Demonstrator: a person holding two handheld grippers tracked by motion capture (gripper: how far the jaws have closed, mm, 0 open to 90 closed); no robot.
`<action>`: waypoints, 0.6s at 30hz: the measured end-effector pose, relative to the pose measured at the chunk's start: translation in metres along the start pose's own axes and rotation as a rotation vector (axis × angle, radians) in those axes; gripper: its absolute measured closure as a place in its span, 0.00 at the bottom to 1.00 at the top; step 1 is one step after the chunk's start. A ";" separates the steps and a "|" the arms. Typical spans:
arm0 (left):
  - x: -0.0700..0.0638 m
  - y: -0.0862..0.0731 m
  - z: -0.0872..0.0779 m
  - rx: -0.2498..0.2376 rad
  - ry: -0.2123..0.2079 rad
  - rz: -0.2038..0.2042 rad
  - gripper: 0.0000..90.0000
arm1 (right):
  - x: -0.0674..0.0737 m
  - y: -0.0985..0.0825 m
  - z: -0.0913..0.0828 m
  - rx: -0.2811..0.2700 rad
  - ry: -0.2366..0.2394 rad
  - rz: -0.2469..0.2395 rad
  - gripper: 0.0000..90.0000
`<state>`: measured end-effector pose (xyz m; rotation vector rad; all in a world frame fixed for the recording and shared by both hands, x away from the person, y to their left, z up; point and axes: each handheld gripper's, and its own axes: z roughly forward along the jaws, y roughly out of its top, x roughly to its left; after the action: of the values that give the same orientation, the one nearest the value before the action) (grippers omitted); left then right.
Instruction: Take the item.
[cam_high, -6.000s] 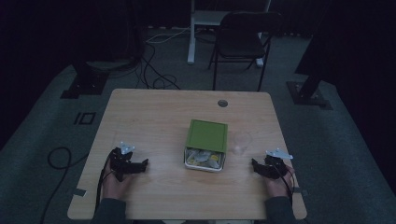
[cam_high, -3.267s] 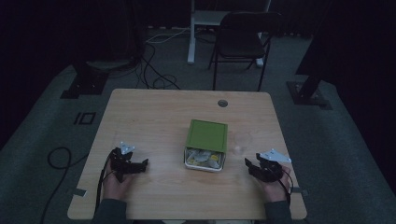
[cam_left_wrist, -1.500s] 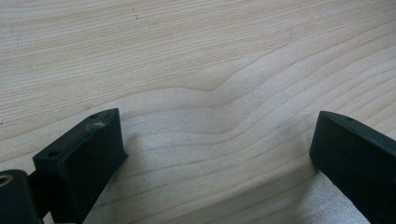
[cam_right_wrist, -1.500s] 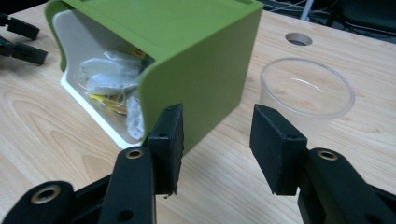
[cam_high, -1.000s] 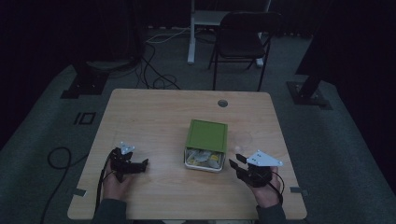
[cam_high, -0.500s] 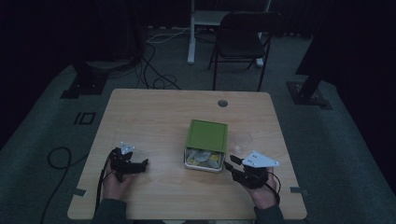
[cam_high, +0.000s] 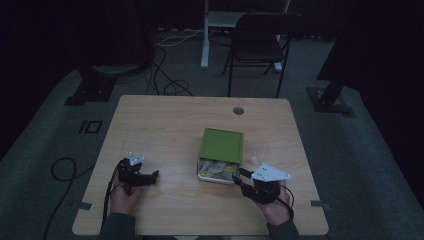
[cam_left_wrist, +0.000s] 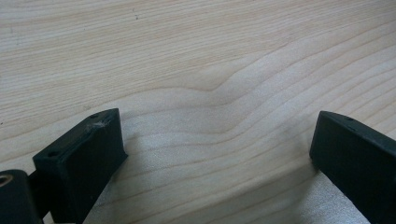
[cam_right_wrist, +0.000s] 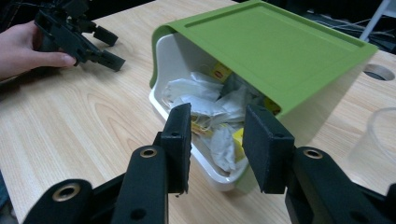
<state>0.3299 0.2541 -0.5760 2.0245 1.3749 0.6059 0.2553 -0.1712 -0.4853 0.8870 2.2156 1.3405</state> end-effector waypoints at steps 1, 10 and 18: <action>0.000 0.000 0.000 0.000 0.000 0.000 0.04 | 0.001 0.000 0.001 0.000 0.005 -0.002 0.69; 0.000 0.000 0.000 0.000 0.001 0.000 0.04 | 0.009 -0.001 0.013 0.016 0.032 -0.013 0.69; 0.000 0.000 0.000 0.000 0.000 0.000 0.04 | 0.014 0.000 0.027 0.021 0.050 -0.025 0.67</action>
<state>0.3299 0.2541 -0.5760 2.0248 1.3747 0.6058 0.2623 -0.1441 -0.4976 0.8389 2.2746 1.3438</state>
